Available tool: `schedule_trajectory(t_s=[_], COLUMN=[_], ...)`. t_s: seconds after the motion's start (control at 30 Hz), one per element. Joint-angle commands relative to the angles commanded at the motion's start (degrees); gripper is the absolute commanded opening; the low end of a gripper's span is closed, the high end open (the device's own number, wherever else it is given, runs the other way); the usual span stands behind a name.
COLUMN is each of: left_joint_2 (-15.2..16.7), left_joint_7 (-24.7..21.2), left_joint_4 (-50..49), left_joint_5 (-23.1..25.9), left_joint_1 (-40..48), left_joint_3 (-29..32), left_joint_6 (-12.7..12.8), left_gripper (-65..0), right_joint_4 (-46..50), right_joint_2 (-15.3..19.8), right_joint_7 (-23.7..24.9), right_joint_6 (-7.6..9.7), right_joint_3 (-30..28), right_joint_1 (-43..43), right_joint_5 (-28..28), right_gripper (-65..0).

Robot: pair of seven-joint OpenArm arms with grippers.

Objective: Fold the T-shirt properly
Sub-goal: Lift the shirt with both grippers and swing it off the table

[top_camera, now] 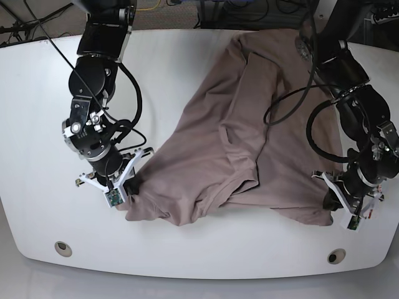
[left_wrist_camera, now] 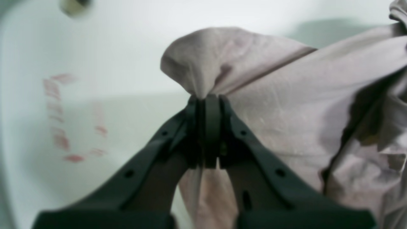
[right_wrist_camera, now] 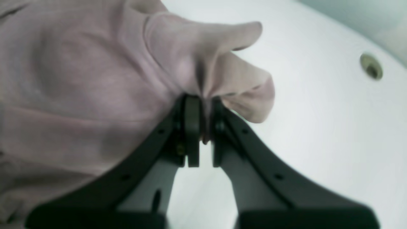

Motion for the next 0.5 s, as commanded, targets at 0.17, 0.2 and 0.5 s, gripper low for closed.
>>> schedule_trajectory(t_s=[0.17, 0.2, 0.5], left_joint_2=[-0.4, -0.5, -3.1], left_joint_7=[2.8, 3.1, 5.0], left_joint_4=[2.8, 3.3, 6.4], left_joint_5=[0.0, 0.0, 0.1], left_joint_1=[-4.9, -5.3, -14.8], left_joint_3=[-0.2, -0.4, -2.0], left_joint_6=[0.1, 0.1, 0.1], left_gripper=[-65.0, -65.0, -65.0], right_joint_4=[-1.8, -1.8, -4.5], right_joint_2=[0.1, 0.1, 1.4], right_joint_7=[0.0, 0.0, 0.0], right_joint_6=[1.76, 1.93, 4.57], right_joint_3=[0.0, 0.0, -0.1], right_joint_1=[5.4, 5.8, 16.4], right_joint_5=[0.1, 0.1, 0.2], right_gripper=[-61.0, -61.0, -60.9])
